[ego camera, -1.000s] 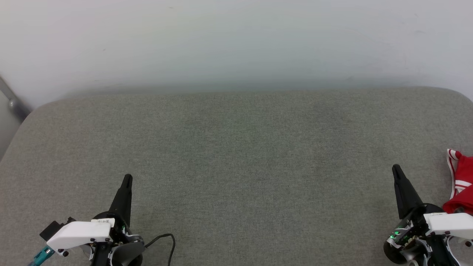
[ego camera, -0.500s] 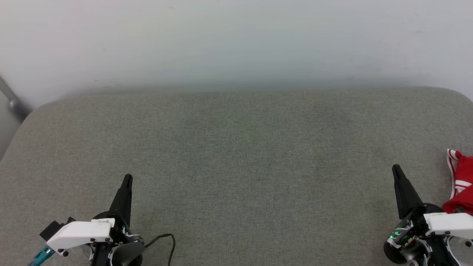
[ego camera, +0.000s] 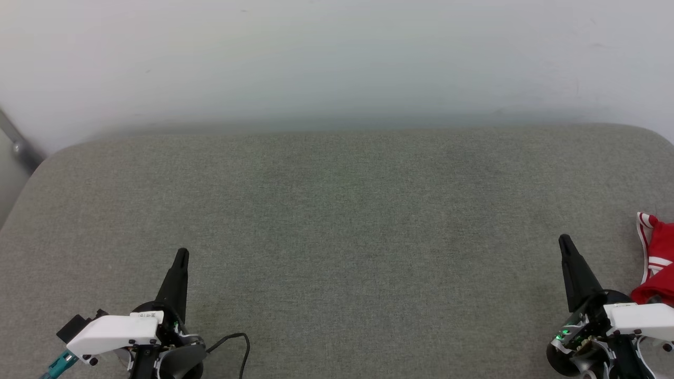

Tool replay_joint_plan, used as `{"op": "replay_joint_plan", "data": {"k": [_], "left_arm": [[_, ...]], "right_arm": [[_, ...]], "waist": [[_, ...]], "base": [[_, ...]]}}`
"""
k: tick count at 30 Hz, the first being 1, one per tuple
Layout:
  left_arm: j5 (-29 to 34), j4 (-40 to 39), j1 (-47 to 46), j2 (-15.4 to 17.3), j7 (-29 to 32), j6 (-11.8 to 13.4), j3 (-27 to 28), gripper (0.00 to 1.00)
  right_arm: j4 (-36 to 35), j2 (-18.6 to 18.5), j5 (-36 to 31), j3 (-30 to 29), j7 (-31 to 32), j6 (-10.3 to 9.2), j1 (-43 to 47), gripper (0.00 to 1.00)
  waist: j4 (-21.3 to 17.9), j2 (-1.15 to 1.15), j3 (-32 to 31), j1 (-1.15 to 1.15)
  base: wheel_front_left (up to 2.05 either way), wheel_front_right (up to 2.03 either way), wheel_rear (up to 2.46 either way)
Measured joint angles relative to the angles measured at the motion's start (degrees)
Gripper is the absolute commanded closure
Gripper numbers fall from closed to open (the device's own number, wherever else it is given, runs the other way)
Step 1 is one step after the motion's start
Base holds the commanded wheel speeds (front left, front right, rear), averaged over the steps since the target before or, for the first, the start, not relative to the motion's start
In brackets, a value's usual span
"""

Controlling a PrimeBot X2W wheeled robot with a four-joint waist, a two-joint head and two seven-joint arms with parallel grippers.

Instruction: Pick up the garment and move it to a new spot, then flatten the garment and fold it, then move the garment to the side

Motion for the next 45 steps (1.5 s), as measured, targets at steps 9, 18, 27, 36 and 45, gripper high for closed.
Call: {"op": "replay_joint_plan", "data": {"k": [9, 18, 27, 36, 45], "left_arm": [[0.0, 0.0, 0.0, 0.0, 0.0, 0.0, 0.0, 1.0], [0.0, 0.0, 0.0, 0.0, 0.0, 0.0, 0.0, 1.0], [0.0, 0.0, 0.0, 0.0, 0.0, 0.0, 0.0, 1.0], [0.0, 0.0, 0.0, 0.0, 0.0, 0.0, -0.01, 1.0], [0.0, 0.0, 0.0, 0.0, 0.0, 0.0, -0.01, 1.0]], "right_arm": [[0.0, 0.0, 0.0, 0.0, 0.0, 0.0, 0.0, 1.0], [0.0, 0.0, 0.0, 0.0, 0.0, 0.0, 0.0, 1.0], [0.0, 0.0, 0.0, 0.0, 0.0, 0.0, 0.0, 1.0], [0.0, 0.0, 0.0, 0.0, 0.0, 0.0, 0.0, 1.0], [0.0, 0.0, 0.0, 0.0, 0.0, 0.0, 0.0, 1.0]], "waist": [[0.0, 0.0, 0.0, 0.0], [0.0, 0.0, 0.0, 0.0], [0.0, 0.0, 0.0, 0.0], [0.0, 0.0, 0.0, 0.0], [0.0, 0.0, 0.0, 0.0]], "base": [[0.0, 0.0, 0.0], [0.0, 0.0, 0.0], [0.0, 0.0, 0.0], [0.0, 0.0, 0.0], [0.0, 0.0, 0.0]]}}
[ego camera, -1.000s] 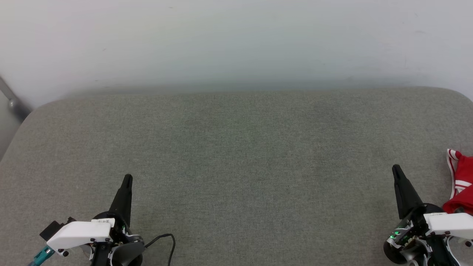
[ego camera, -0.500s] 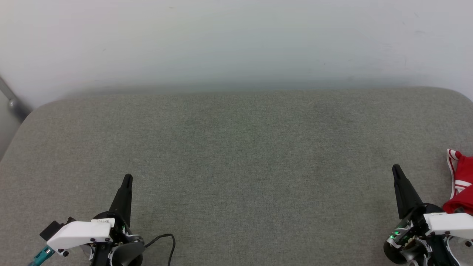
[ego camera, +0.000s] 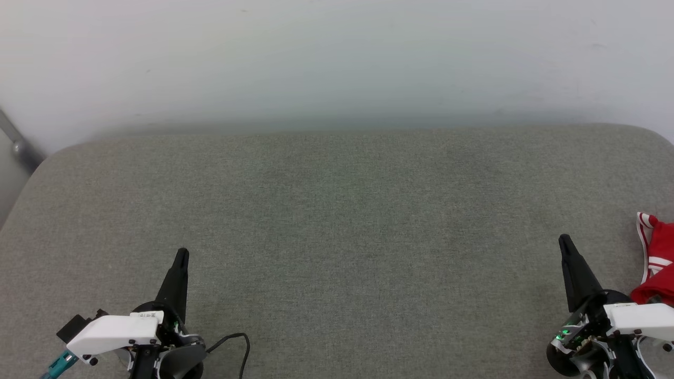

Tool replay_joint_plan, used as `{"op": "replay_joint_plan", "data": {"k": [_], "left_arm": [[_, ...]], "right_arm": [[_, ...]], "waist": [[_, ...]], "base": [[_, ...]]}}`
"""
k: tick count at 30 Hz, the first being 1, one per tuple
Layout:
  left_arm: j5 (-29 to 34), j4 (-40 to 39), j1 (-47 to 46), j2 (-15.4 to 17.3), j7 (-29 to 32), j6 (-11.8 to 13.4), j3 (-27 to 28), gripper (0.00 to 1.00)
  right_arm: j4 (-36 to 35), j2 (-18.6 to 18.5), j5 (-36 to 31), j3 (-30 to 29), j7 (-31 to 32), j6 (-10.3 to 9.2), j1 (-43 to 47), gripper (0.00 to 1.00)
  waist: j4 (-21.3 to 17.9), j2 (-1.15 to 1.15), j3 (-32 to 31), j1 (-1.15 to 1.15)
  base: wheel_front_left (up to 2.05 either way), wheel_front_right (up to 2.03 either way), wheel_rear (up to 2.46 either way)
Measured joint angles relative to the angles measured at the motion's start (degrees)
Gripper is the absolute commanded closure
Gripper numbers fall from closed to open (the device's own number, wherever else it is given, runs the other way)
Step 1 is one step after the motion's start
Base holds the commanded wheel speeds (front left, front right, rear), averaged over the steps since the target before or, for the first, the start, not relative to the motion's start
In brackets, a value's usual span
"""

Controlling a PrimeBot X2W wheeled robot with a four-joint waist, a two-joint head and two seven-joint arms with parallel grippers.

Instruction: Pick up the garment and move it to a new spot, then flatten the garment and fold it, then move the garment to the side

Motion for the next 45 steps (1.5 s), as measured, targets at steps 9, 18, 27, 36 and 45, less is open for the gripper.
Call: {"op": "replay_joint_plan", "data": {"k": [9, 18, 27, 36, 45], "left_arm": [[0.0, 0.0, 0.0, 0.0, 0.0, 0.0, 0.0, 1.0], [-0.01, 0.0, 0.0, 0.0, 0.0, 0.0, 0.0, 1.0], [-0.01, 0.0, 0.0, -0.01, 0.0, 0.0, 0.0, 1.0], [-0.01, 0.0, 0.0, -0.01, 0.0, 0.0, 0.0, 1.0], [0.0, 0.0, 0.0, -0.01, -0.01, 0.0, 0.0, 1.0]], "right_arm": [[0.0, 0.0, 0.0, 0.0, 0.0, 0.0, 0.0, 1.0], [0.0, 0.0, 0.0, 0.0, 0.0, 0.0, 0.0, 1.0], [0.0, 0.0, 0.0, 0.0, 0.0, 0.0, 0.0, 1.0], [0.0, 0.0, 0.0, 0.0, 0.0, 0.0, 0.0, 1.0], [0.0, 0.0, 0.0, 0.0, 0.0, 0.0, 0.0, 1.0]], "waist": [[0.0, 0.0, 0.0, 0.0], [0.0, 0.0, 0.0, 0.0], [0.0, 0.0, 0.0, 0.0], [0.0, 0.0, 0.0, 0.0], [0.0, 0.0, 0.0, 0.0]], "base": [[0.0, 0.0, 0.0], [0.0, 0.0, 0.0], [0.0, 0.0, 0.0], [0.0, 0.0, 0.0], [0.0, 0.0, 0.0]]}}
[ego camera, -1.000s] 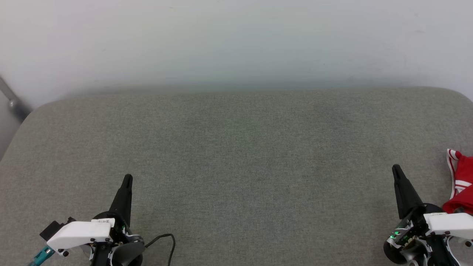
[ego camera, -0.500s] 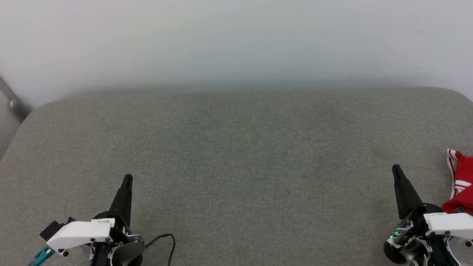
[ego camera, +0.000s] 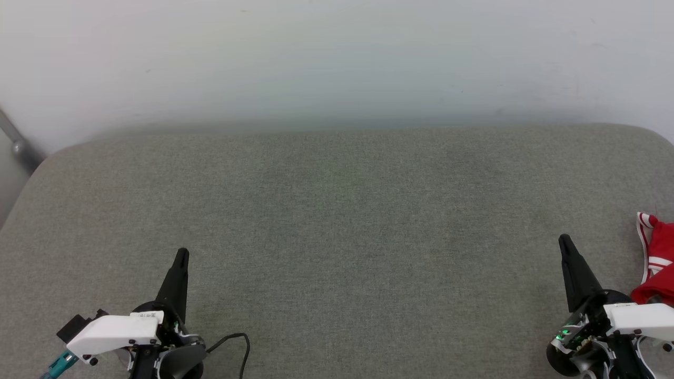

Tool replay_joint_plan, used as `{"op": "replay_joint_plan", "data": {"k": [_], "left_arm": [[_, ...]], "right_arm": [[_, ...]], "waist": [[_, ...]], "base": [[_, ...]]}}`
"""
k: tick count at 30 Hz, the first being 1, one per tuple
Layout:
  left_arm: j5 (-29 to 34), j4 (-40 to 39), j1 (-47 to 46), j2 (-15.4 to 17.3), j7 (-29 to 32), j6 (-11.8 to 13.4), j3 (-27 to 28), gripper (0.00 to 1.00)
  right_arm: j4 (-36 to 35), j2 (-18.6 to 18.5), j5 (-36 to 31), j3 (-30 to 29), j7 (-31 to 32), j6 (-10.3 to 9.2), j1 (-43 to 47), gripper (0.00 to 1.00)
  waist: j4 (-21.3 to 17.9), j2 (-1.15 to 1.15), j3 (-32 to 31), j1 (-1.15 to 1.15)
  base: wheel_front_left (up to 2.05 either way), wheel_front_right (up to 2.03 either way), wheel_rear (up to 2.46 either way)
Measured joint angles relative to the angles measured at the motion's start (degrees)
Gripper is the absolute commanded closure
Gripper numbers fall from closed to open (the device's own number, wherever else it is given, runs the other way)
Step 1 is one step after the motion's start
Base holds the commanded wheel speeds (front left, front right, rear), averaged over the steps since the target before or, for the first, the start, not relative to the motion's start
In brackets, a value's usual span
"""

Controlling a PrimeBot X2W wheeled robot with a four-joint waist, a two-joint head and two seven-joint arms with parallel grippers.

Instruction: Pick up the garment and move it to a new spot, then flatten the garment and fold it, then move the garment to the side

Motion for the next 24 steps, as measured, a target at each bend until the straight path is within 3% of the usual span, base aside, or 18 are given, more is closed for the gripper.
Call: {"op": "replay_joint_plan", "data": {"k": [24], "left_arm": [[-0.01, 0.0, 0.0, 0.0, 0.0, 0.0, 0.0, 1.0]], "right_arm": [[0.0, 0.0, 0.0, 0.0, 0.0, 0.0, 0.0, 1.0]], "waist": [[0.0, 0.0, 0.0, 0.0]], "base": [[0.0, 0.0, 0.0]]}}
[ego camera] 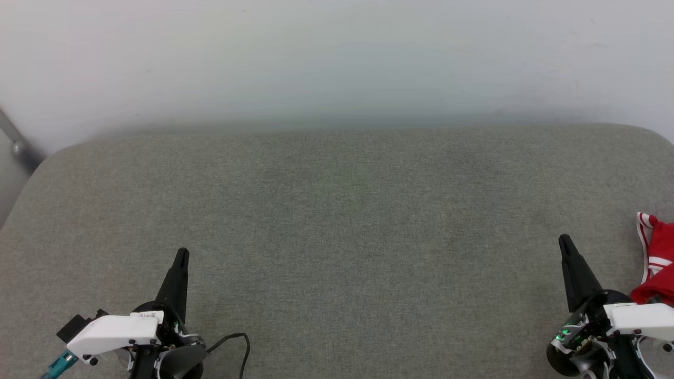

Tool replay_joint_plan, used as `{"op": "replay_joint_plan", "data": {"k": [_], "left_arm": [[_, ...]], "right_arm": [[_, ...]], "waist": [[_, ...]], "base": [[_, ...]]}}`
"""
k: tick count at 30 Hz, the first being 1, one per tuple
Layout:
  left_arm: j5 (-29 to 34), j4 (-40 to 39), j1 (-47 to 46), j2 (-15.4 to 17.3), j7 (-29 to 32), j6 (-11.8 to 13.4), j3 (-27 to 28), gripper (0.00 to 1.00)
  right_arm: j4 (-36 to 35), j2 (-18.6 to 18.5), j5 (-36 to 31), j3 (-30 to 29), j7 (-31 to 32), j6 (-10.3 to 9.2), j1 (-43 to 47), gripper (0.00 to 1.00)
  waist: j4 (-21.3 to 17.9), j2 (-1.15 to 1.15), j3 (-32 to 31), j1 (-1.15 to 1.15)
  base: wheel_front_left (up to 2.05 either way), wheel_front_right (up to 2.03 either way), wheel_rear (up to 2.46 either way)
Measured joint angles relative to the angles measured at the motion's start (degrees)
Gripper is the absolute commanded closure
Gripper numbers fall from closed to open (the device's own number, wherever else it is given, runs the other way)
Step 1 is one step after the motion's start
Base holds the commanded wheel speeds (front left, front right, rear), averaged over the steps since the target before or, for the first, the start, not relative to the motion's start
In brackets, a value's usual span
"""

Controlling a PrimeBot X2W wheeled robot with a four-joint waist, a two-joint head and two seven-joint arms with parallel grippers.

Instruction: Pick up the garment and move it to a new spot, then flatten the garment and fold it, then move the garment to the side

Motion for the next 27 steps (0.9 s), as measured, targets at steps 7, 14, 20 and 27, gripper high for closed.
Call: {"op": "replay_joint_plan", "data": {"k": [7, 14, 20, 27], "left_arm": [[0.0, 0.0, 0.0, 0.0, 0.0, 0.0, -0.01, 1.0], [0.0, 0.0, 0.0, 0.0, 0.0, 0.0, -0.01, 1.0], [0.0, 0.0, 0.0, 0.0, 0.0, 0.0, -0.01, 1.0], [0.0, 0.0, 0.0, 0.0, 0.0, 0.0, -0.01, 1.0]], "right_arm": [[0.0, 0.0, 0.0, 0.0, 0.0, 0.0, 0.0, 1.0], [0.0, 0.0, 0.0, 0.0, 0.0, 0.0, 0.0, 1.0], [0.0, 0.0, 0.0, 0.0, 0.0, 0.0, 0.0, 1.0], [0.0, 0.0, 0.0, 0.0, 0.0, 0.0, 0.0, 1.0]], "waist": [[0.0, 0.0, 0.0, 0.0], [0.0, 0.0, 0.0, 0.0], [0.0, 0.0, 0.0, 0.0], [0.0, 0.0, 0.0, 0.0]], "base": [[0.0, 0.0, 0.0], [0.0, 0.0, 0.0], [0.0, 0.0, 0.0], [0.0, 0.0, 0.0]]}}
